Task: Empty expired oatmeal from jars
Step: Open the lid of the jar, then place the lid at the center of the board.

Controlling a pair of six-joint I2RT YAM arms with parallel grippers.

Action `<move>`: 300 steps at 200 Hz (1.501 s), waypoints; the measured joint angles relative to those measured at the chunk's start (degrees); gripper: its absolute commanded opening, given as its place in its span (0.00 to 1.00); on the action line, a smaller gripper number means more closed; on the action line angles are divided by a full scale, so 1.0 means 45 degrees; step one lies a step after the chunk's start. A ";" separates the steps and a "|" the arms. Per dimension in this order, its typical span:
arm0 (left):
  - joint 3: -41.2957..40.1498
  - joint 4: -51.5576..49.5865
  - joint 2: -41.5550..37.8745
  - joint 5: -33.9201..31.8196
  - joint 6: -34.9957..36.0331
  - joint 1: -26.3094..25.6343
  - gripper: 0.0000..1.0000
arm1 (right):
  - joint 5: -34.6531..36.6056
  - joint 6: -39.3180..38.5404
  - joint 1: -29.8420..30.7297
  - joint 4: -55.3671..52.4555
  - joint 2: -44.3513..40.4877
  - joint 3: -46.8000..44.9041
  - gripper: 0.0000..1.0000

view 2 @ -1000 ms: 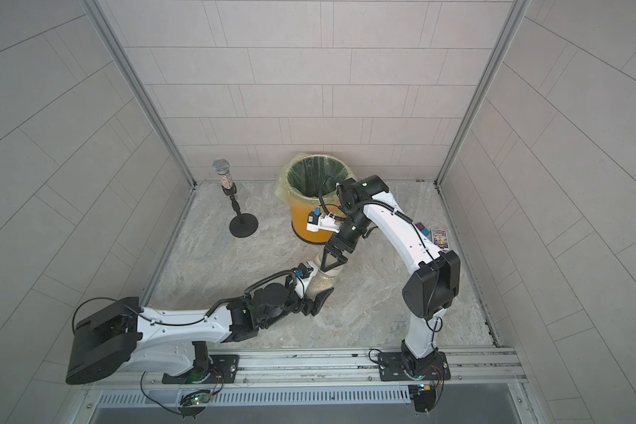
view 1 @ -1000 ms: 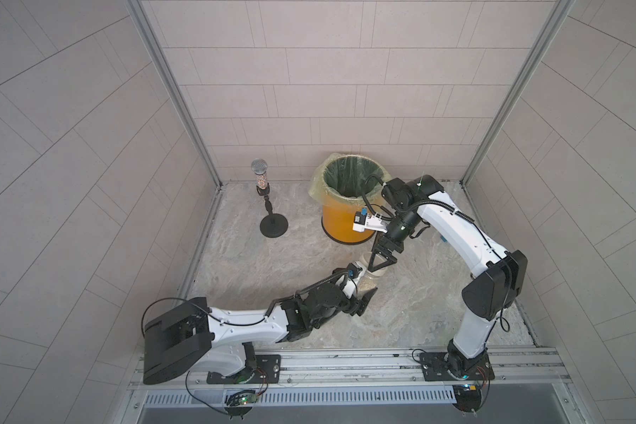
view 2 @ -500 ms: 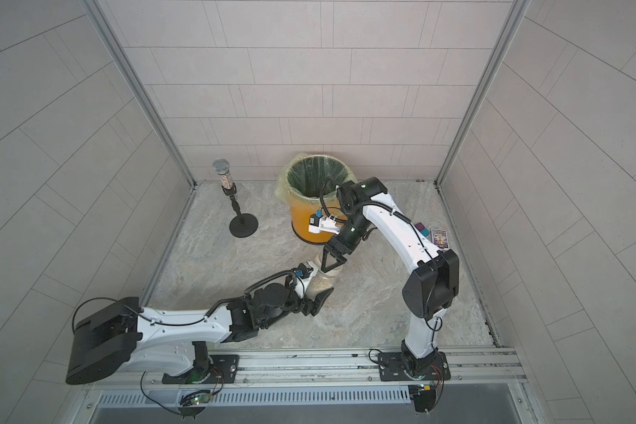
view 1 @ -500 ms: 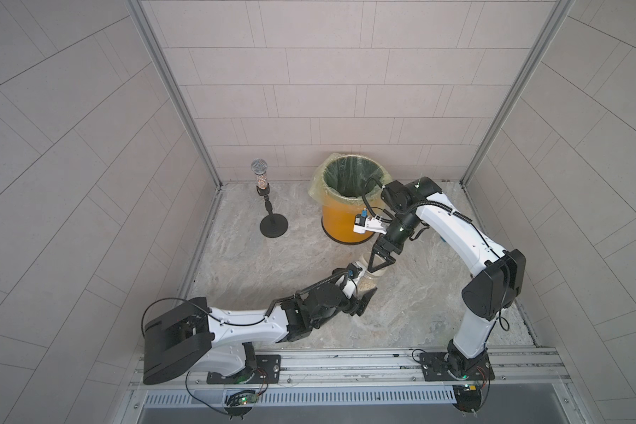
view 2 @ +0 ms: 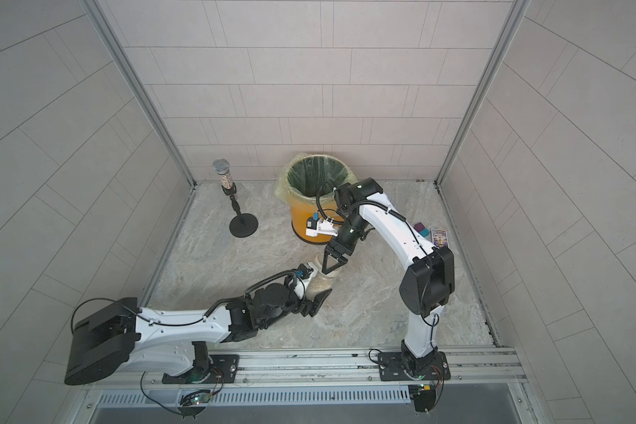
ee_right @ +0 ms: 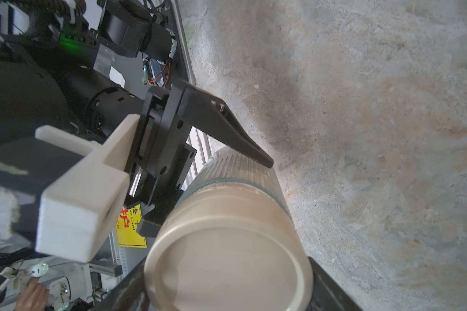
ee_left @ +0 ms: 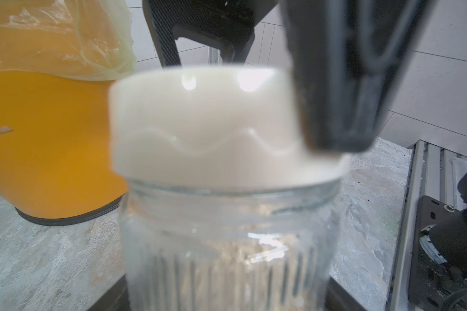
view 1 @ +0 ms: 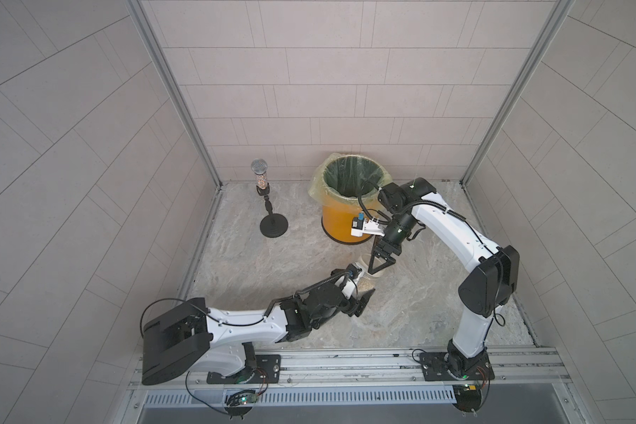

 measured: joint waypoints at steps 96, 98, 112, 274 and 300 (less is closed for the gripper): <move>-0.0024 0.0083 -0.0233 -0.0005 -0.0005 0.0010 0.00 | 0.1865 -0.3249 0.0015 0.0029 -0.1394 -0.0384 0.40; -0.0029 0.0102 -0.0233 -0.0010 -0.0005 0.0015 0.00 | 0.1894 -0.3274 0.0010 0.0029 -0.1409 -0.0393 0.40; -0.0039 0.0146 -0.0233 -0.0010 -0.0005 0.0034 0.00 | 0.2200 -0.3453 -0.0005 0.0034 -0.1477 -0.0437 0.40; -0.0850 0.1744 -0.1583 -0.1462 0.1209 0.0063 0.00 | 0.6013 0.0277 -0.3521 0.5926 -0.2584 -0.7271 0.43; -0.0918 0.1972 -0.1520 -0.1661 0.1336 0.0063 0.00 | 0.6572 0.0559 -0.3866 0.7179 -0.2433 -0.8291 0.44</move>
